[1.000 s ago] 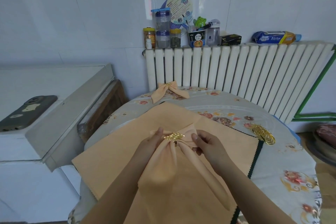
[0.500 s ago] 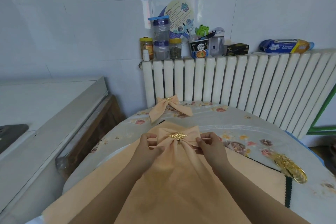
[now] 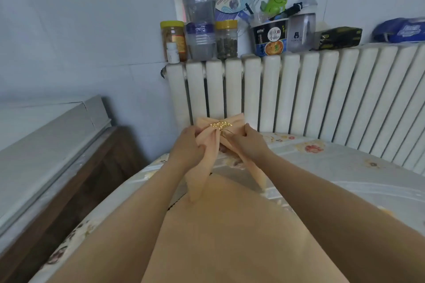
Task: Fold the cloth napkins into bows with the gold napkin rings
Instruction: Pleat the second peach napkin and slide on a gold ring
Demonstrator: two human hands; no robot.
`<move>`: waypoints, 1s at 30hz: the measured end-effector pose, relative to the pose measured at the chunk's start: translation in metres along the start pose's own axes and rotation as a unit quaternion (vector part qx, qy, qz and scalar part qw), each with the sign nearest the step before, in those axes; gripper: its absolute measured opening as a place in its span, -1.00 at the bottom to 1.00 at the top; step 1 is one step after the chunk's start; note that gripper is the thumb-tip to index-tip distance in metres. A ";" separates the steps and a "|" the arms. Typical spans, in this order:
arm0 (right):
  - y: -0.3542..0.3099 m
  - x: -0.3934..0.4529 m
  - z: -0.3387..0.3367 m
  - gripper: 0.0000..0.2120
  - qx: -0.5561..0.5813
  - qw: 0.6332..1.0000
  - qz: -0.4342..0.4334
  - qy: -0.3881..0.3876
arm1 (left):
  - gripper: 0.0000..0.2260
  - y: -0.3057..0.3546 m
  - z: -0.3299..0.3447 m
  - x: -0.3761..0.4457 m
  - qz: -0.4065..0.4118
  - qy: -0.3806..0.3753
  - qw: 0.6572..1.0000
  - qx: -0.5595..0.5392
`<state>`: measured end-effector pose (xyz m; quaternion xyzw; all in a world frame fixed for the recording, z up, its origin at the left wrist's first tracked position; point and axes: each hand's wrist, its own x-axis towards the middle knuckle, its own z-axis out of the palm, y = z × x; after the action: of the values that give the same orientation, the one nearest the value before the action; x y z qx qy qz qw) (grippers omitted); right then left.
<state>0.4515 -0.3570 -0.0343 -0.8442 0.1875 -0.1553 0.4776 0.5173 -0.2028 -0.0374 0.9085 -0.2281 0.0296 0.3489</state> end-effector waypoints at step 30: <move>0.029 -0.115 -0.013 -0.51 -0.417 0.896 -0.148 -0.051 | -0.52 0.000 -0.008 -0.120 0.000 -0.094 0.970 0.223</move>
<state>0.3395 -0.3273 -0.0623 -0.9906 0.0833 -0.0881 0.0627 0.4110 -0.1505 -0.0566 0.9621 -0.2476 -0.0062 0.1143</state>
